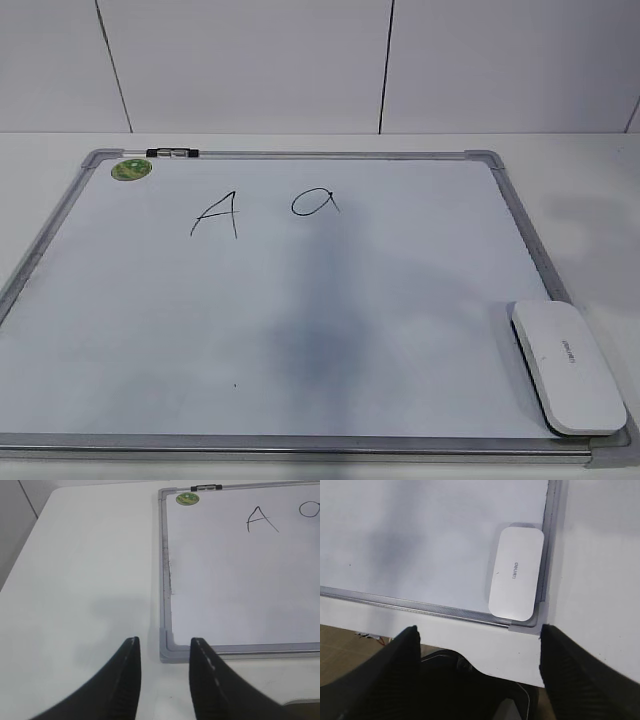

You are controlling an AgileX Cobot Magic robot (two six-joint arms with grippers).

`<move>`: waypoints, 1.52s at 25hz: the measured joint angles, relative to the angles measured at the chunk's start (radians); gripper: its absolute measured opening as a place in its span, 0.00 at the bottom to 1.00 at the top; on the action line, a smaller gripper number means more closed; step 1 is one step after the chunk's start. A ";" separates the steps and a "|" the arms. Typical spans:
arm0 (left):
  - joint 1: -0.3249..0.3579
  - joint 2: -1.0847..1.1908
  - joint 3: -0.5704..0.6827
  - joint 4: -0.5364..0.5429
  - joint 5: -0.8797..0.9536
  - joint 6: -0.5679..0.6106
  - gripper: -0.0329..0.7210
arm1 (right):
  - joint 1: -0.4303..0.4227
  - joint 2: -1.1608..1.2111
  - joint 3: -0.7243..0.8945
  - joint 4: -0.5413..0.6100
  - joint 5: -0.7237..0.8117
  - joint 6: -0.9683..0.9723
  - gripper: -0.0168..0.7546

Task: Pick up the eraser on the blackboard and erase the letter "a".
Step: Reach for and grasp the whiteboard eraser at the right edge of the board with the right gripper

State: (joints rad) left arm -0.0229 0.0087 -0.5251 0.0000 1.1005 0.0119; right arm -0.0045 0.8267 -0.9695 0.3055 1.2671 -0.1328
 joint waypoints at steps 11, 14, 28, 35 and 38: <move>0.000 0.000 0.000 0.000 0.000 0.000 0.36 | 0.050 0.180 0.000 0.003 -0.012 -0.006 0.78; 0.000 0.000 0.000 0.000 0.000 0.000 0.36 | 0.092 0.236 0.000 -0.024 -0.016 0.022 0.78; 0.000 0.000 0.000 0.000 0.000 0.000 0.36 | 0.258 0.447 0.000 -0.209 -0.045 0.267 0.78; 0.000 0.000 0.000 0.000 0.000 0.000 0.36 | 0.260 0.498 0.000 -0.224 -0.094 0.278 0.77; 0.000 0.000 0.000 0.000 0.000 0.000 0.36 | 0.260 0.521 0.000 -0.226 -0.111 0.278 0.78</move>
State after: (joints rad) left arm -0.0229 0.0087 -0.5251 0.0000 1.1005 0.0119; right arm 0.2559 1.3473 -0.9695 0.0798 1.1557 0.1449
